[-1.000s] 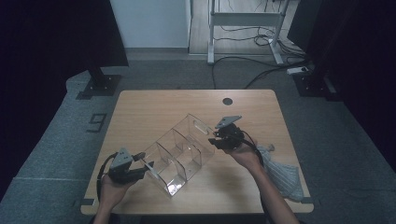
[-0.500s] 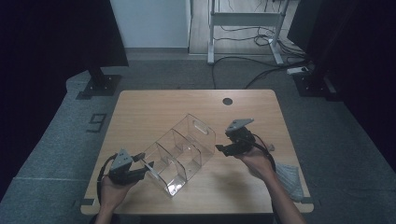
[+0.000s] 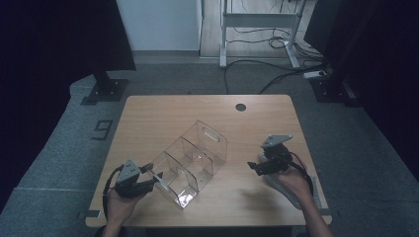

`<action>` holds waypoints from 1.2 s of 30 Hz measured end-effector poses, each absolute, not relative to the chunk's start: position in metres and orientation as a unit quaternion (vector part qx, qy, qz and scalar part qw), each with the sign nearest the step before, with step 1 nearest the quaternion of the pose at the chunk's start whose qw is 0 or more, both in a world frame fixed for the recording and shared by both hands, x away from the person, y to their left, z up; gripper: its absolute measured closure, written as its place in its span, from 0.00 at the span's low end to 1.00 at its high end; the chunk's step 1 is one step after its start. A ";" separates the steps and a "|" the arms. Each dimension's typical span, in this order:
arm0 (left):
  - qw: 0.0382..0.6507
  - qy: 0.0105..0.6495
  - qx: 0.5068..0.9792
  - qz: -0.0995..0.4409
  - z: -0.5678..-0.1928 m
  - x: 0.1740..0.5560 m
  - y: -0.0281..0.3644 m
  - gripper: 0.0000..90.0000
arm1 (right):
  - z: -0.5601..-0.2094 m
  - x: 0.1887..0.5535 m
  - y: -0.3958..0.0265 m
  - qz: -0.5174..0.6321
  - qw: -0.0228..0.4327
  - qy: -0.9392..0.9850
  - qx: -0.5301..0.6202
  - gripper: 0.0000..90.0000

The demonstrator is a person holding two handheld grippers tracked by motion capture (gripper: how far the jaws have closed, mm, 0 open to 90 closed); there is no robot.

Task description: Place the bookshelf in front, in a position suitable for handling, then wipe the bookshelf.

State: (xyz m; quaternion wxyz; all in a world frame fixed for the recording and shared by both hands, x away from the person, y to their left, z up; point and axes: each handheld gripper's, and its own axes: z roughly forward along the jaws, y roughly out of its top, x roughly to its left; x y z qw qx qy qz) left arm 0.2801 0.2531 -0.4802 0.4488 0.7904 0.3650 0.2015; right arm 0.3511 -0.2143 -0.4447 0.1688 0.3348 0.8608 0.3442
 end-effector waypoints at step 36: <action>0.442 0.380 0.783 0.215 -0.481 0.272 0.246 0.48 | -0.525 0.347 -0.281 0.262 0.144 0.846 0.442 0.50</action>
